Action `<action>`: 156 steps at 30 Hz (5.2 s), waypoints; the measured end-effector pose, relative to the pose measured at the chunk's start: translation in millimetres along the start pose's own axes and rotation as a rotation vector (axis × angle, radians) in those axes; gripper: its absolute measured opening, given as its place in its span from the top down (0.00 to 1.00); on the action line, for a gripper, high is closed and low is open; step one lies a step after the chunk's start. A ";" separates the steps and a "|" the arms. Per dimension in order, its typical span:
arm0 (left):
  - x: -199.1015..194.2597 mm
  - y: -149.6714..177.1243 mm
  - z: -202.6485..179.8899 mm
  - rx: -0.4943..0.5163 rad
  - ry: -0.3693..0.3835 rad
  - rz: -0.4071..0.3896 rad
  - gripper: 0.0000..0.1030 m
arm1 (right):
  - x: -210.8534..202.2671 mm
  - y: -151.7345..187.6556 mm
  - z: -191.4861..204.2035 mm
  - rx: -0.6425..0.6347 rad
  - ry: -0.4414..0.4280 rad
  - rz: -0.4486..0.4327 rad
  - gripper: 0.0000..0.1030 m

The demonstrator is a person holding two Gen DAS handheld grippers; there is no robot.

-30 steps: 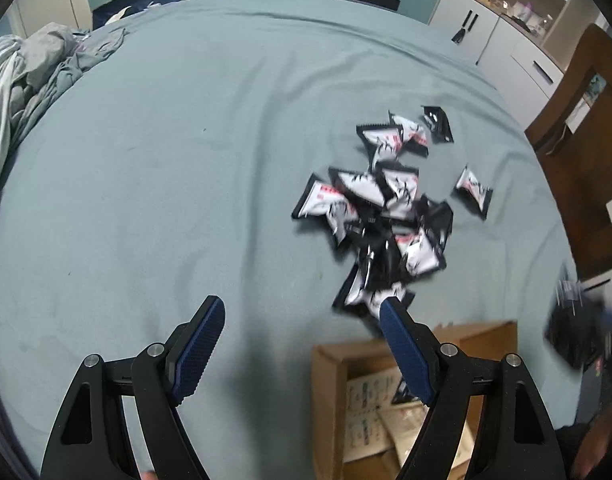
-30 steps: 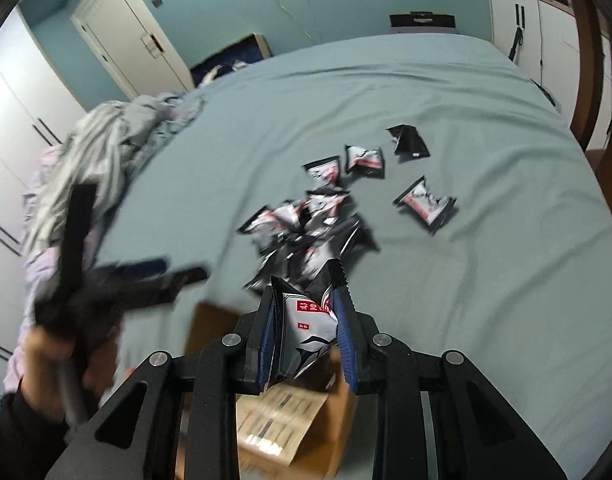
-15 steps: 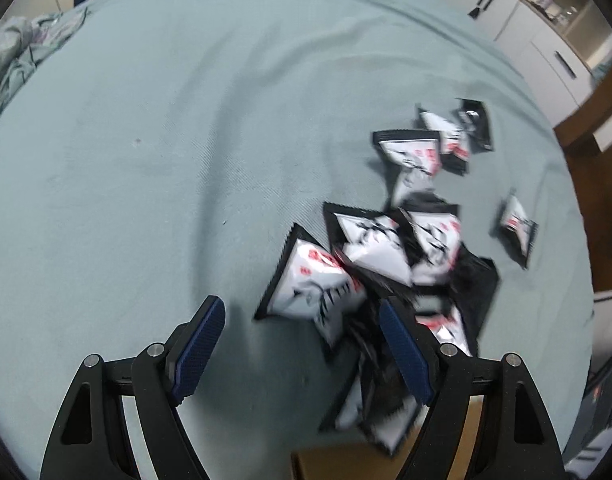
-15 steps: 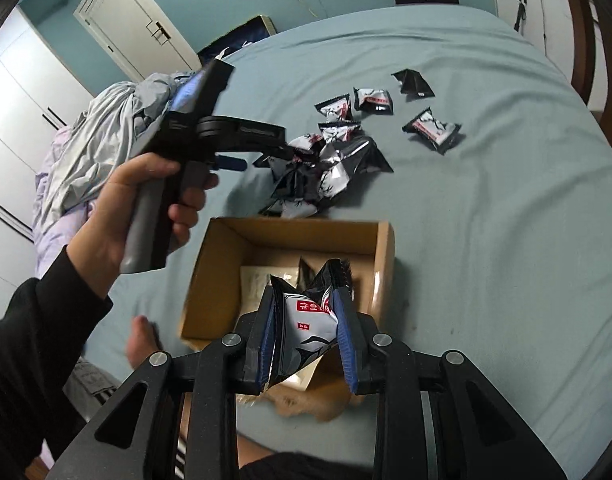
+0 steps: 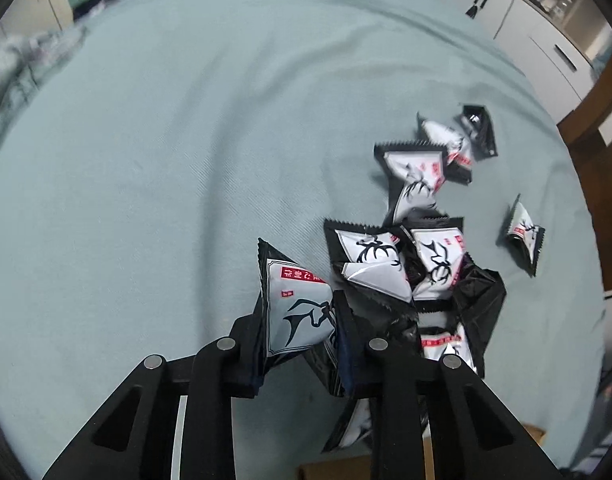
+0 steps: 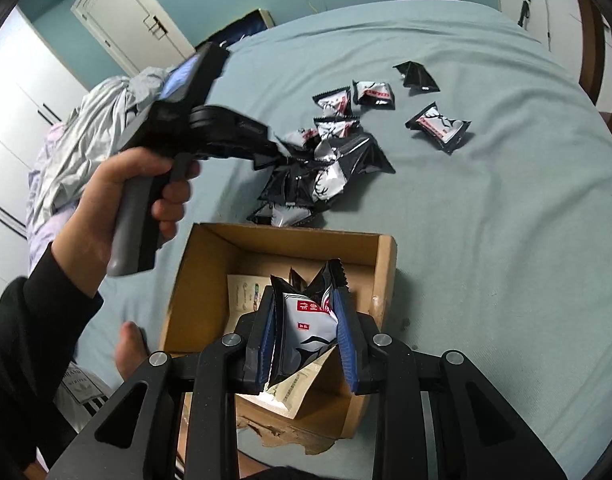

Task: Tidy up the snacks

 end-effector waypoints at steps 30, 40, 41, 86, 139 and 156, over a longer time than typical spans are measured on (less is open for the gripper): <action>-118.6 167.3 -51.8 0.288 0.077 -0.072 0.68 | -20.9 9.5 6.0 -0.007 0.039 -0.043 0.75; -131.3 156.8 -38.6 0.231 0.004 -0.184 0.22 | -22.1 9.9 5.3 -0.012 0.049 -0.052 0.74; -130.6 155.4 -37.0 0.224 -0.003 -0.183 0.22 | -21.9 9.9 5.6 -0.013 0.048 -0.052 0.74; -96.4 123.1 0.0 0.025 0.051 -0.051 0.22 | 53.8 -89.7 -23.6 0.020 0.151 0.046 0.21; -65.4 73.6 -8.5 0.101 -0.040 -0.028 0.22 | -46.7 -37.3 -49.9 0.176 -0.211 -0.182 0.99; 56.3 11.5 -36.0 0.052 -0.025 0.265 0.27 | -74.7 28.0 -64.8 0.184 -0.244 -0.264 0.99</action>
Point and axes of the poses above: each gripper's, at about its wrist camera, not at the fingertips, and x roughly the way its jaws point, z to its left, y to its underside, the point moved 1 cm from there along x, roughly the way its jaws point, and after that the axes turned 1 degree about -x, right-handed, at the moved point
